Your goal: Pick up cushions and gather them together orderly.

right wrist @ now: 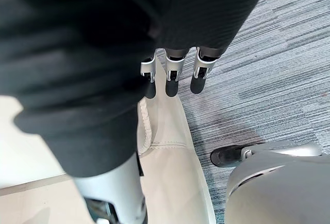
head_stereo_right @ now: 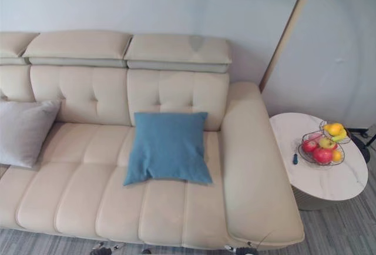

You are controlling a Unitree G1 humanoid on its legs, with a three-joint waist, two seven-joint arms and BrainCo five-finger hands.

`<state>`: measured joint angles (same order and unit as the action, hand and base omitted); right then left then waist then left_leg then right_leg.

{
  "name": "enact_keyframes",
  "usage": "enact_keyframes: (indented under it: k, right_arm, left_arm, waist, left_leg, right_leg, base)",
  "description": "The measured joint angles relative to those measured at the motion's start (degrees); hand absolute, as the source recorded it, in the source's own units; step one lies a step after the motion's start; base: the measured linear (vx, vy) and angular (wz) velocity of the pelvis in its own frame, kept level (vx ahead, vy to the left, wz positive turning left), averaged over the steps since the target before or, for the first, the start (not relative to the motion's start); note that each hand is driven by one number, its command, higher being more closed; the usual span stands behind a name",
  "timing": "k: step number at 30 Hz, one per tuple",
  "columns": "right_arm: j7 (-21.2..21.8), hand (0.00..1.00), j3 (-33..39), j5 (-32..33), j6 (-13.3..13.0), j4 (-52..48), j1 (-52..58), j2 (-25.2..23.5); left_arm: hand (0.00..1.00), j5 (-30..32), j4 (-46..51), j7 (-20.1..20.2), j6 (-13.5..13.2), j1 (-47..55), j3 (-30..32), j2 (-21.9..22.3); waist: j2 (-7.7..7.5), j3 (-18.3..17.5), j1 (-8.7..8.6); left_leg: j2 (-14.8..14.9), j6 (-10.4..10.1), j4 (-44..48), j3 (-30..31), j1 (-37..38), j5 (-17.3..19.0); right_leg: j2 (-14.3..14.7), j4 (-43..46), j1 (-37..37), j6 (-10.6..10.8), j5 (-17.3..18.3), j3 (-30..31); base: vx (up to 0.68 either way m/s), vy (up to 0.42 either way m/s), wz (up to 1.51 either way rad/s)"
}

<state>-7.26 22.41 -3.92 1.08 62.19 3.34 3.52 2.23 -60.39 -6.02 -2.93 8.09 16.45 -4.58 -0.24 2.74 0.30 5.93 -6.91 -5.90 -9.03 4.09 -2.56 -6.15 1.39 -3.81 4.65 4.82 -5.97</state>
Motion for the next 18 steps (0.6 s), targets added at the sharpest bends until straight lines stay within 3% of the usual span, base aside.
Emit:
enact_keyframes:
  k: [10, 18]
  right_arm:
    - [0.01, 0.0, -0.79, 0.07, 0.04, -0.36, 0.0, -0.7]
    - [-0.01, 0.0, -5.11, -0.26, 0.74, -3.21, -1.02, -1.87]
  left_arm:
    - [0.0, 0.01, 0.04, -0.23, 0.04, -0.02, 0.02, 0.36]
    - [0.0, 0.04, 0.15, -0.41, 0.81, -1.21, -0.71, 0.98]
  waist:
    - [0.15, 0.24, 0.17]
    - [0.28, 2.0, 1.6]
  left_leg:
    - [0.01, -0.01, 0.01, -0.37, 0.17, 0.01]
    - [0.48, 0.07, 0.22, -9.48, 2.2, 1.33]
  right_leg:
    - [0.0, 0.16, 0.03, 0.01, -0.02, 0.01]
    - [0.61, 2.86, 4.34, 0.08, -1.17, 7.1]
  base:
    - [0.0, 0.0, -0.01]
    - [-0.02, 0.024, -0.55]
